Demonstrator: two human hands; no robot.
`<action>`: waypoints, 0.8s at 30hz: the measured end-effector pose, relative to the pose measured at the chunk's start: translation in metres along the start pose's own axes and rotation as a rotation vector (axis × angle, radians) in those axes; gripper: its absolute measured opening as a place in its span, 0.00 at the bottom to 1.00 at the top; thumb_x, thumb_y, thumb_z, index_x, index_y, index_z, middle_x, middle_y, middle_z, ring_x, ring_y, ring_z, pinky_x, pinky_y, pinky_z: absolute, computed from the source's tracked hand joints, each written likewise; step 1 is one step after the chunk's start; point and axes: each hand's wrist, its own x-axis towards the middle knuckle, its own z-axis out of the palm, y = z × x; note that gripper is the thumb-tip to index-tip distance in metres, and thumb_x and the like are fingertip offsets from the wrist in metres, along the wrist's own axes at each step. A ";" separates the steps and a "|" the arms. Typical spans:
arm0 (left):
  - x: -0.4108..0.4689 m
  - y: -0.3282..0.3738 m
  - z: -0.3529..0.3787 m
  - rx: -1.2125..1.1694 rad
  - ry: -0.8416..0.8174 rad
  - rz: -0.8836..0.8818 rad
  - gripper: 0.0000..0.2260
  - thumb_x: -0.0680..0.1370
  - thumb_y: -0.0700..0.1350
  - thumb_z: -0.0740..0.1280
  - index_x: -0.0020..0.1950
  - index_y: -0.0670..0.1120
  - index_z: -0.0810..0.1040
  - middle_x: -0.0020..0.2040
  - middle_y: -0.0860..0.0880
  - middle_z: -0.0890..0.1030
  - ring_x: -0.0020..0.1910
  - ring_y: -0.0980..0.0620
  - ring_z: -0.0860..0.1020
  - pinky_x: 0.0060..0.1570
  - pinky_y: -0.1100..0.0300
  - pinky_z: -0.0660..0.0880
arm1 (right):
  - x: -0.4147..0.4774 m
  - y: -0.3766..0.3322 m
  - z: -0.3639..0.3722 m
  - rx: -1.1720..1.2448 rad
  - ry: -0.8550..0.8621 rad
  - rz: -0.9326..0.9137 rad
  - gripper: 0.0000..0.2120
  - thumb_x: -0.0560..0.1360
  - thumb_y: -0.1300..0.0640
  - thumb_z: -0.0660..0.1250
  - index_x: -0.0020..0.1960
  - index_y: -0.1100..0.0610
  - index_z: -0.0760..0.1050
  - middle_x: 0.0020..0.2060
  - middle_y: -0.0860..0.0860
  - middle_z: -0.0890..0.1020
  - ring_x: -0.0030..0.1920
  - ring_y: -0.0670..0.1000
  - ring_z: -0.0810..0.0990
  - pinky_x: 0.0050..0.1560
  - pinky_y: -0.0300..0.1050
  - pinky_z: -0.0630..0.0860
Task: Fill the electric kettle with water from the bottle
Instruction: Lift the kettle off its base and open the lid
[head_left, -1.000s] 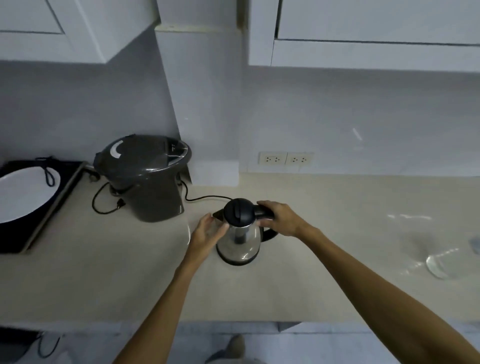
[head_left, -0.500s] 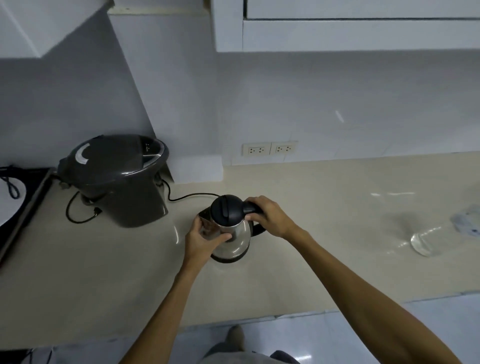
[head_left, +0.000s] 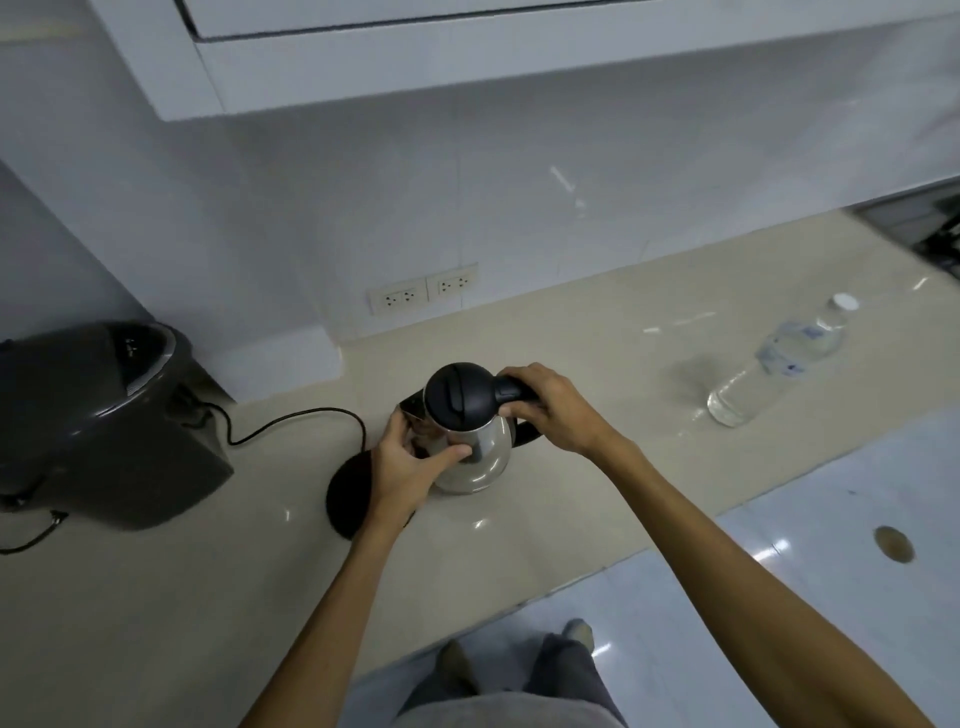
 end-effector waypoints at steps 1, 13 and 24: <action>0.001 0.001 0.008 -0.010 -0.022 -0.008 0.33 0.65 0.32 0.85 0.62 0.56 0.79 0.58 0.57 0.87 0.60 0.55 0.85 0.62 0.54 0.80 | -0.005 0.006 -0.005 0.001 0.012 0.008 0.21 0.76 0.44 0.69 0.65 0.54 0.77 0.53 0.53 0.82 0.55 0.52 0.77 0.58 0.47 0.74; 0.019 -0.001 0.174 -0.002 -0.132 -0.055 0.33 0.57 0.46 0.86 0.60 0.57 0.80 0.54 0.59 0.87 0.55 0.56 0.85 0.60 0.52 0.81 | -0.065 0.120 -0.099 -0.001 0.084 0.182 0.19 0.76 0.48 0.72 0.64 0.54 0.78 0.49 0.53 0.81 0.52 0.54 0.78 0.57 0.49 0.75; 0.045 -0.018 0.243 0.050 -0.066 -0.095 0.34 0.57 0.48 0.87 0.61 0.55 0.81 0.54 0.52 0.87 0.55 0.46 0.84 0.62 0.38 0.79 | -0.049 0.189 -0.134 0.040 0.046 0.207 0.23 0.72 0.47 0.73 0.64 0.55 0.79 0.49 0.53 0.81 0.51 0.54 0.79 0.55 0.45 0.74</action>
